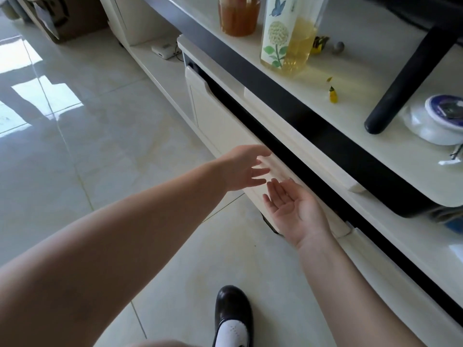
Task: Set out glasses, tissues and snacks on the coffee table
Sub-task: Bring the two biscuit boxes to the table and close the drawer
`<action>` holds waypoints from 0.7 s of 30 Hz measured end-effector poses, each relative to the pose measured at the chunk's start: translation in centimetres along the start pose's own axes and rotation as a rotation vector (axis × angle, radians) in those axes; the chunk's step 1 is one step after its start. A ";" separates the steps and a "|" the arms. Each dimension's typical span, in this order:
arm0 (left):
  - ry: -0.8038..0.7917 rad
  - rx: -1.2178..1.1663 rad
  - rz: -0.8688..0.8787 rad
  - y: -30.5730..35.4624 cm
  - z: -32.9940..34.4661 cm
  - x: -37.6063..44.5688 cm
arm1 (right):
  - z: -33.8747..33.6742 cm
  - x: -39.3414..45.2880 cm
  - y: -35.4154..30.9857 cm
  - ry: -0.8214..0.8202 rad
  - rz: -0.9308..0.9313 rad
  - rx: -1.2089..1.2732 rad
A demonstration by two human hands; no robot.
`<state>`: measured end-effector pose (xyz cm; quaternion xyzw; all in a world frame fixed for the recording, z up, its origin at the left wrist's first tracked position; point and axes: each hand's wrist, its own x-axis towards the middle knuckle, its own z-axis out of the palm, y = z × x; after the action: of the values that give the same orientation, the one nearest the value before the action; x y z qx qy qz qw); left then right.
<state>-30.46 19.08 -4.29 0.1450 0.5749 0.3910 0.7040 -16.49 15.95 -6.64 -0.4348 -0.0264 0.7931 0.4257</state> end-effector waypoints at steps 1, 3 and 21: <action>0.000 -0.002 0.001 0.0 0.2 0.1 | 0.0 0.2 -0.3 0.000 -0.001 -0.005; 0.007 0.014 0.002 0.1 0.5 0.7 | -0.2 0.7 -0.6 -0.009 0.009 -0.010; 0.302 -0.164 0.406 -2.3 -12.7 -17.5 | 10.5 -5.7 9.5 -0.397 -0.047 -0.658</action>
<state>-41.90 1.92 2.65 0.1399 0.5989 0.5867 0.5268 -28.70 9.43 -0.22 -0.3856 -0.3713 0.8009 0.2683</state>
